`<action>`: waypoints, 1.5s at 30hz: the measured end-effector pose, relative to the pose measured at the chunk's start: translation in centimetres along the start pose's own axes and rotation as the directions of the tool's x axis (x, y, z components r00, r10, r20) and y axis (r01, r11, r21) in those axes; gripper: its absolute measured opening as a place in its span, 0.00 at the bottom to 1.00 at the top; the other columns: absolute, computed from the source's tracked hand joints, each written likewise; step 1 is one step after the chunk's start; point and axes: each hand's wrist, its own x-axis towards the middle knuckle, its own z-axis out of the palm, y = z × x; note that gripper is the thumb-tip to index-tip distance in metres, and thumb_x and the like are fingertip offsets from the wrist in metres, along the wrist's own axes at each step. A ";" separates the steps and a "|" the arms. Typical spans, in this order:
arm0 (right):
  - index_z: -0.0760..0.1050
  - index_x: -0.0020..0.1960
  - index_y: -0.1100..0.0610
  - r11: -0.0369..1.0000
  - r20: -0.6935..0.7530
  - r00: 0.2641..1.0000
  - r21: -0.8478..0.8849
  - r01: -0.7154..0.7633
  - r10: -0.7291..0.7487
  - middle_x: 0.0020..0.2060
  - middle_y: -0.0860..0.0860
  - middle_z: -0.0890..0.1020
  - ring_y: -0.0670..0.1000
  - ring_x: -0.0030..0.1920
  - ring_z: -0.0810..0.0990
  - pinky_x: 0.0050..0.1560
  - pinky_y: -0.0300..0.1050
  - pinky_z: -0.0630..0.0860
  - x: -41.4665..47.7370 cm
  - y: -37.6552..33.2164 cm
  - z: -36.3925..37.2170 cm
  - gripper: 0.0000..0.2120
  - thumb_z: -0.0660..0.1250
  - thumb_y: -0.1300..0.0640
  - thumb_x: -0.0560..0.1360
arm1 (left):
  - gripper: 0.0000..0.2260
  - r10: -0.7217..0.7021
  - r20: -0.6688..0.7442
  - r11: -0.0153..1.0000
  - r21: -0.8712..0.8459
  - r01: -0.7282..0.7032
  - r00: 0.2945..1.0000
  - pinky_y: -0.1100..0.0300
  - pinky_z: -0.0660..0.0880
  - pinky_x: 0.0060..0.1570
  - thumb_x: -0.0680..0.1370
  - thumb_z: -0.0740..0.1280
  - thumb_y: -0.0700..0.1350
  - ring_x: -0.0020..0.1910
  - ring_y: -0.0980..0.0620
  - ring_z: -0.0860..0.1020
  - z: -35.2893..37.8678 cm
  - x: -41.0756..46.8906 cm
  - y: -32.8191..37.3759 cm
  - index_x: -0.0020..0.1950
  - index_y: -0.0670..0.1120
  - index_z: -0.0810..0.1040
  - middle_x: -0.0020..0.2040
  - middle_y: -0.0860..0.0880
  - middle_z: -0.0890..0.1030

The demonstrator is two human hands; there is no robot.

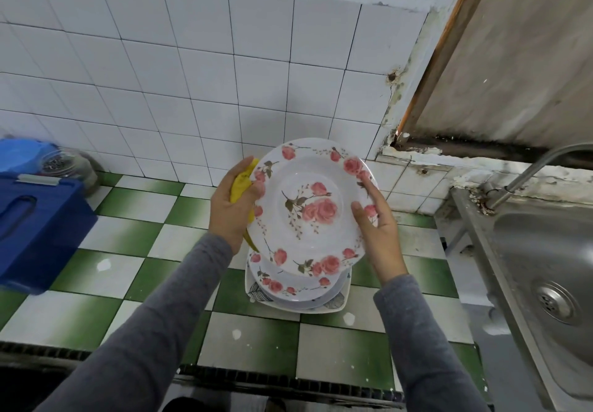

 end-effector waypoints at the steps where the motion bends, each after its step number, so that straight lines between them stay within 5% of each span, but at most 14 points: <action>1: 0.74 0.68 0.36 1.000 -0.002 1.000 0.029 0.005 -0.005 0.70 0.43 0.74 0.54 0.67 0.78 0.57 0.60 0.81 0.0 0.1 0.0 0.20 0.67 0.52 0.80 | 0.20 -0.027 0.001 0.999 -0.026 0.027 1.000 0.44 0.83 0.47 0.77 0.70 0.36 0.54 0.41 0.82 0.0 0.0 -0.2 0.59 0.60 0.80 0.61 0.46 0.81; 9: 0.73 0.70 0.42 0.957 -0.039 0.994 0.277 -0.087 0.102 0.72 0.46 0.72 0.57 0.64 0.80 0.55 0.59 0.82 -0.8 -0.6 1.2 0.19 0.60 0.59 0.84 | 0.22 -0.063 -0.026 0.997 0.036 0.064 0.998 0.45 0.83 0.49 0.79 0.70 0.42 0.57 0.44 0.82 -0.7 0.0 -1.2 0.69 0.62 0.74 0.67 0.49 0.77; 14: 0.73 0.70 0.40 0.892 -0.029 0.985 0.430 -0.140 0.169 0.66 0.43 0.77 0.56 0.60 0.83 0.51 0.55 0.83 -2.1 -1.8 3.3 0.19 0.56 0.59 0.85 | 0.27 0.301 -0.188 0.910 0.350 -0.222 0.935 0.55 0.80 0.56 0.83 0.64 0.48 0.57 0.59 0.77 -0.6 0.0 -0.3 0.79 0.62 0.57 0.74 0.53 0.69; 16: 0.73 0.70 0.40 0.852 0.003 0.982 0.497 -0.167 0.191 0.67 0.45 0.77 0.56 0.60 0.82 0.51 0.55 0.83 -2.5 -2.3 4.7 0.20 0.55 0.59 0.86 | 0.28 0.376 -0.068 0.843 0.438 -0.311 0.924 0.57 0.82 0.41 0.82 0.62 0.54 0.42 0.61 0.80 -0.3 -0.2 0.3 0.78 0.65 0.52 0.66 0.43 0.77; 17: 0.73 0.70 0.40 0.832 0.019 0.981 0.528 -0.173 0.192 0.69 0.49 0.76 0.57 0.61 0.82 0.52 0.56 0.82 -2.7 -2.6 5.5 0.20 0.55 0.59 0.86 | 0.29 0.354 0.009 0.806 0.504 -0.310 0.935 0.55 0.82 0.44 0.82 0.61 0.56 0.44 0.59 0.80 0.1 -0.3 0.4 0.78 0.66 0.49 0.65 0.38 0.76; 18: 0.74 0.70 0.41 0.815 0.027 0.981 0.552 -0.177 0.194 0.70 0.52 0.76 0.58 0.62 0.81 0.53 0.57 0.82 -2.8 -2.8 6.4 0.19 0.55 0.59 0.86 | 0.30 0.295 0.089 0.753 0.591 -0.289 0.951 0.47 0.79 0.58 0.82 0.59 0.58 0.57 0.51 0.80 0.5 -0.1 0.2 0.79 0.64 0.46 0.70 0.38 0.72; 20: 0.74 0.69 0.41 0.806 0.049 0.978 0.559 -0.196 0.204 0.69 0.53 0.76 0.59 0.65 0.79 0.58 0.62 0.80 -2.9 -3.2 8.1 0.18 0.54 0.57 0.86 | 0.31 0.142 0.246 0.602 0.747 -0.281 0.959 0.42 0.48 0.78 0.83 0.53 0.60 0.80 0.45 0.49 1.6 0.0 -0.8 0.81 0.58 0.39 0.82 0.48 0.47; 22: 0.74 0.68 0.37 0.858 0.055 0.978 0.473 -0.201 0.199 0.72 0.51 0.73 0.60 0.72 0.72 0.66 0.69 0.72 -3.0 -3.4 9.5 0.18 0.53 0.53 0.86 | 0.30 0.093 0.426 0.467 0.779 -0.417 0.900 0.44 0.36 0.77 0.85 0.49 0.57 0.78 0.50 0.33 2.6 -0.3 -1.5 0.80 0.51 0.34 0.80 0.52 0.33; 25: 0.75 0.69 0.40 0.833 0.033 0.977 0.516 -0.197 0.210 0.72 0.51 0.74 0.57 0.70 0.74 0.68 0.63 0.72 -3.3 -3.4 10.3 0.18 0.52 0.54 0.86 | 0.29 0.058 0.573 0.503 0.690 -0.520 0.817 0.47 0.40 0.79 0.84 0.46 0.55 0.80 0.50 0.36 3.3 -0.7 -1.2 0.81 0.47 0.38 0.81 0.50 0.37; 28: 0.75 0.69 0.42 0.843 0.012 0.982 0.511 -0.167 0.187 0.71 0.51 0.75 0.57 0.72 0.73 0.70 0.62 0.71 -4.0 -3.6 10.4 0.17 0.54 0.54 0.86 | 0.26 -0.014 0.660 0.392 0.694 -0.603 0.751 0.51 0.35 0.77 0.85 0.42 0.57 0.78 0.54 0.32 2.0 -0.1 -0.2 0.79 0.54 0.33 0.79 0.54 0.33; 32: 0.75 0.68 0.47 0.827 -0.046 0.989 0.555 -0.093 0.142 0.66 0.53 0.79 0.57 0.65 0.79 0.58 0.53 0.80 -5.0 -4.4 10.7 0.16 0.56 0.57 0.85 | 0.27 -0.052 0.554 0.138 0.828 -0.543 0.831 0.52 0.28 0.74 0.81 0.39 0.58 0.75 0.51 0.27 -1.0 2.6 0.3 0.75 0.53 0.28 0.76 0.53 0.27; 34: 0.78 0.66 0.46 0.856 -0.086 0.988 0.513 -0.064 0.125 0.67 0.51 0.79 0.56 0.66 0.78 0.63 0.57 0.77 -5.0 -4.8 11.3 0.16 0.56 0.57 0.85 | 0.28 -0.076 0.533 0.211 0.835 -0.509 0.843 0.52 0.28 0.74 0.81 0.39 0.57 0.75 0.50 0.28 -0.9 1.9 0.4 0.77 0.51 0.30 0.78 0.50 0.28; 39: 0.79 0.64 0.40 0.942 -0.174 0.981 0.336 -0.028 0.091 0.70 0.43 0.76 0.48 0.74 0.68 0.76 0.58 0.64 -4.6 -4.2 12.8 0.16 0.57 0.54 0.85 | 0.24 -0.052 0.730 0.420 0.635 -0.648 0.682 0.58 0.36 0.77 0.86 0.46 0.51 0.78 0.54 0.34 -0.4 -2.0 -0.3 0.79 0.50 0.38 0.80 0.52 0.36; 45: 0.76 0.67 0.49 0.839 -0.143 0.982 0.543 -0.025 0.122 0.61 0.51 0.83 0.54 0.58 0.83 0.52 0.50 0.83 -6.1 -5.0 13.4 0.16 0.55 0.58 0.85 | 0.25 -0.072 0.559 0.217 0.817 -0.534 0.826 0.53 0.31 0.75 0.84 0.40 0.58 0.77 0.50 0.31 -2.2 1.1 0.0 0.77 0.54 0.33 0.79 0.50 0.32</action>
